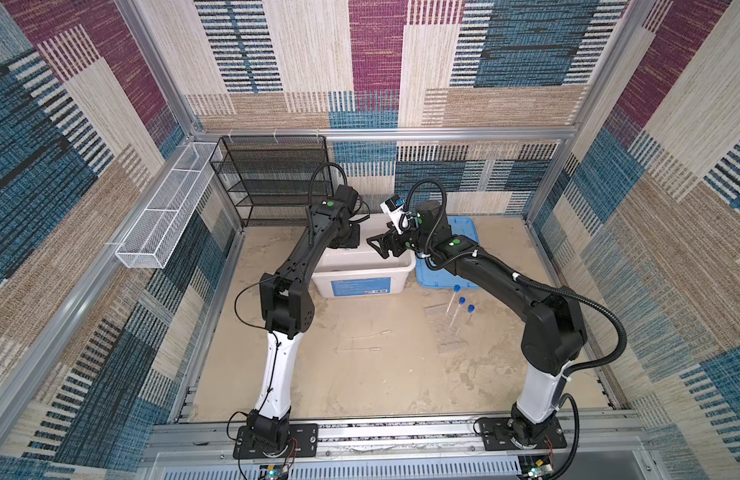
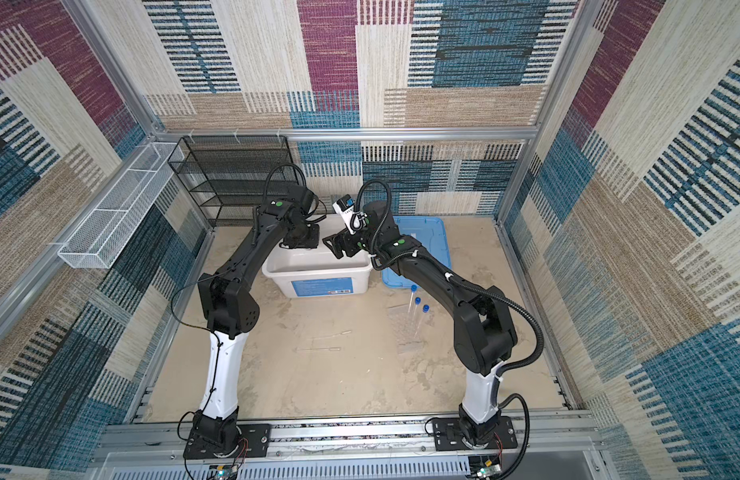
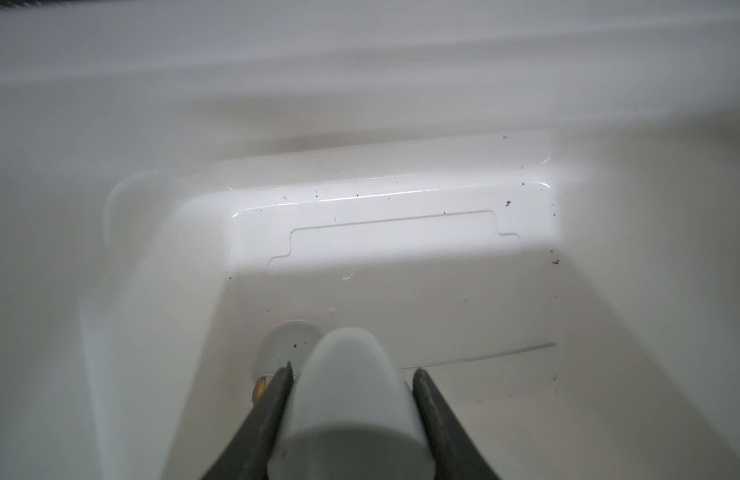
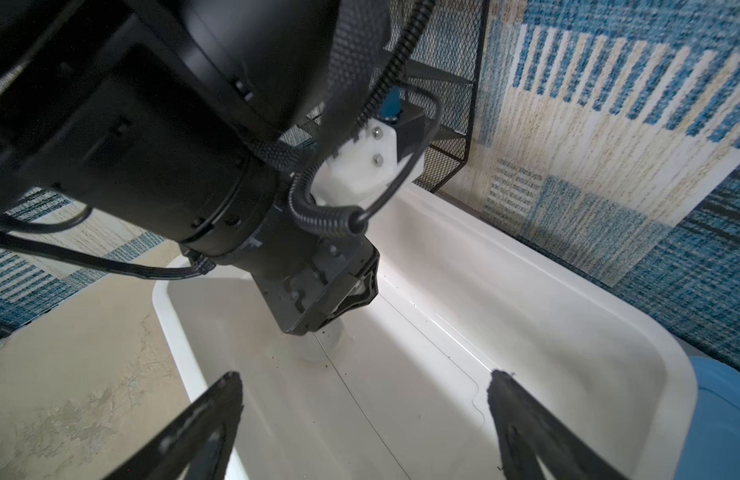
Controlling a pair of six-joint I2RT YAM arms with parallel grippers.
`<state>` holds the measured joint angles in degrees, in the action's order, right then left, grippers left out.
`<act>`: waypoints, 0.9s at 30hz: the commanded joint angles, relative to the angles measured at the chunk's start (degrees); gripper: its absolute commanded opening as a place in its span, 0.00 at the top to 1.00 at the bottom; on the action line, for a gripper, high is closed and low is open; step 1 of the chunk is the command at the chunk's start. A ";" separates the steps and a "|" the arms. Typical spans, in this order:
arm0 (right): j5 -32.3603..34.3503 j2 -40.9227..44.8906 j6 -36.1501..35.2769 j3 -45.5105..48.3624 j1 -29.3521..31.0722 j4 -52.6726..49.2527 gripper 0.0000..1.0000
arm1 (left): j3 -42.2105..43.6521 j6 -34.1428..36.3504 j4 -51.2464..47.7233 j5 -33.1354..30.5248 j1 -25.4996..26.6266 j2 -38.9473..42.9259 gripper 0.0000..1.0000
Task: Organize the chemistry lab equipment
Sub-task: 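Lower the crucible into the white bin with left gripper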
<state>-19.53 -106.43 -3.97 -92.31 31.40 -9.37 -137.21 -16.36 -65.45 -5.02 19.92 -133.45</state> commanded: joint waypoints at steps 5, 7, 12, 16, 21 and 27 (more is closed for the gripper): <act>-0.01 -1.01 -0.78 -0.41 -0.02 0.04 0.07 | 7.03 -0.28 4.69 0.59 -0.06 0.95 0.74; -0.14 -1.40 -0.61 -0.41 -0.02 0.05 0.07 | 7.45 -0.73 5.46 1.27 -0.02 0.28 0.74; -0.16 -1.50 -0.64 -0.25 -0.02 -0.19 0.08 | 7.29 -1.10 5.89 1.25 -0.01 -1.88 0.74; 0.38 -1.32 -0.95 0.18 -0.02 -0.30 0.08 | 9.48 -1.45 7.61 1.04 0.02 -1.89 0.75; 0.39 -1.49 -0.96 0.38 -0.02 -0.28 0.08 | 13.56 -1.83 11.38 1.70 -0.11 -1.32 0.75; 0.43 -1.50 -1.18 0.34 -0.11 -0.46 0.09 | 13.02 -1.74 11.61 1.12 -0.06 -2.74 0.74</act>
<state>-19.49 -108.01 -4.80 -92.09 31.42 -10.57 -123.96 -17.82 -55.11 -4.08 19.90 -135.79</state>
